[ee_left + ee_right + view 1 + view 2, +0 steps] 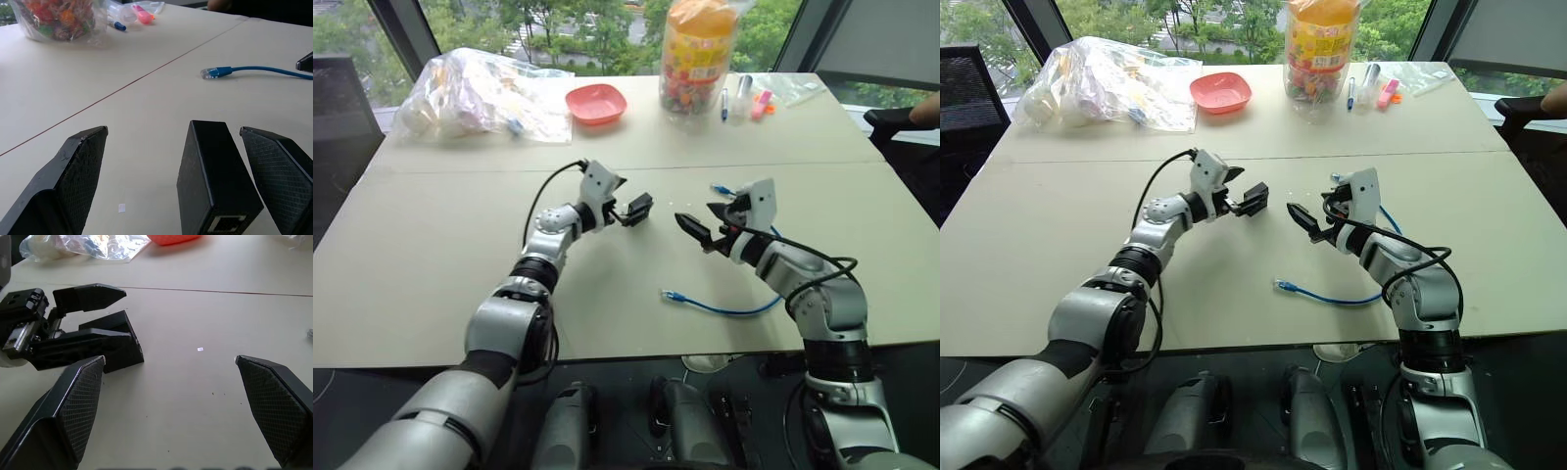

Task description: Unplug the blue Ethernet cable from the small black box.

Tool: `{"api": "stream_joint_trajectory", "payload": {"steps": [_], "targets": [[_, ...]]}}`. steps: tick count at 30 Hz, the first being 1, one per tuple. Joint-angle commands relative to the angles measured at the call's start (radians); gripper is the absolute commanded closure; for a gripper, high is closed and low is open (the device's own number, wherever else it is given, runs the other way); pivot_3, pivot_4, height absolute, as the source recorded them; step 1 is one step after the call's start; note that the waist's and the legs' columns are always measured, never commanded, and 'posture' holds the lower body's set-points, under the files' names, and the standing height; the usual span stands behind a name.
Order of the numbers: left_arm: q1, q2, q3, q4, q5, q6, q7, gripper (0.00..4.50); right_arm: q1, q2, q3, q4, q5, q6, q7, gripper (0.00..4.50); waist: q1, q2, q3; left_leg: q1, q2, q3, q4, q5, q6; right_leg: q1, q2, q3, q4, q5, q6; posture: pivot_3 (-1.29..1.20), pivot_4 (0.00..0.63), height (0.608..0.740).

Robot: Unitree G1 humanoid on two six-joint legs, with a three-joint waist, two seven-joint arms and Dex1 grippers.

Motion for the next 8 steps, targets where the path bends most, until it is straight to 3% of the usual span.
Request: {"api": "stream_joint_trajectory", "payload": {"steps": [1, 8], "targets": [[0.056, 0.074, 0.021, -0.223, -0.082, 0.127, -0.121, 0.05, 0.036, -0.049, -0.026, -0.106, 0.036, 0.001, 0.061, 0.0, -0.002, 0.0, 0.0, 0.0, 0.0, 0.0, 0.0, 0.0, 0.0, 0.0, 0.0, 0.0, 0.0, 0.0, 0.0, 0.0, 0.15, 0.74], [0.411, 0.311, 0.018, -0.884, -0.252, 0.638, -0.234, 0.05, 0.194, -0.202, -0.049, -0.256, 0.03, 0.013, 0.139, 0.0, 0.0, 0.0, 0.0, 0.0, 0.0, 0.0, 0.0, 0.0, 0.0, 0.0, 0.0, 0.0, -0.001, -0.002, -0.001, 0.0, 0.15, 0.74]]}}
